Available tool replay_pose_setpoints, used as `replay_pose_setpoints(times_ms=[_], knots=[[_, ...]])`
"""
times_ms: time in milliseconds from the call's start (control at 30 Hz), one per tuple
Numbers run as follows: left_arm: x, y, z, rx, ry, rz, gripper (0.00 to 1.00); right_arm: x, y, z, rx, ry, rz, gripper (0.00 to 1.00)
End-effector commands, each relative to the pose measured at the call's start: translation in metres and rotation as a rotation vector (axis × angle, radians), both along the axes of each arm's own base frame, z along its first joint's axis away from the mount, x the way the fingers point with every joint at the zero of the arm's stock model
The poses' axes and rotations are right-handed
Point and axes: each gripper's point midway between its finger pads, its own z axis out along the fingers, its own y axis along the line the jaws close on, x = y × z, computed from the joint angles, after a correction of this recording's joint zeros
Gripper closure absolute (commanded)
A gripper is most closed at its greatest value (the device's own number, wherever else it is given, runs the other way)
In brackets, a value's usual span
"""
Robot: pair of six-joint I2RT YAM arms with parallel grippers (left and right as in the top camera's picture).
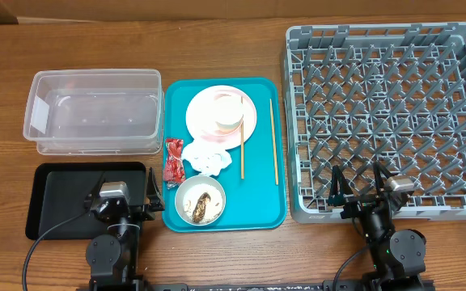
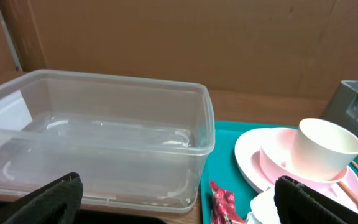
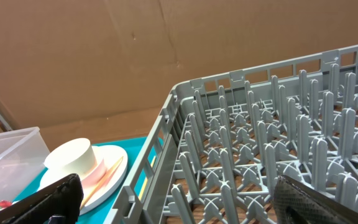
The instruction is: Sort waste into correct bins and load items into the dishwasher
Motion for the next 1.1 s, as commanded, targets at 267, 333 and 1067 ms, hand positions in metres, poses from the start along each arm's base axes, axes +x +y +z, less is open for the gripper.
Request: replay_pose_setpoints(times_ms=[267,333,1067], knots=[[-0.019,-0.047,0.084,-0.169,-0.168,-0.278,0.00,0.000,-0.001,-0.001,-0.003,-0.009,-0.004,0.00],[-0.029,-0.052,0.104,-0.167,-0.167,-0.301,0.00,0.000,-0.001,-0.001,-0.002,-0.010,-0.004,0.00],[-0.079,-0.101,0.175,-0.362,0.628,-0.527,0.00,0.000,-0.001,-0.001,-0.003,-0.009,-0.004,0.00]])
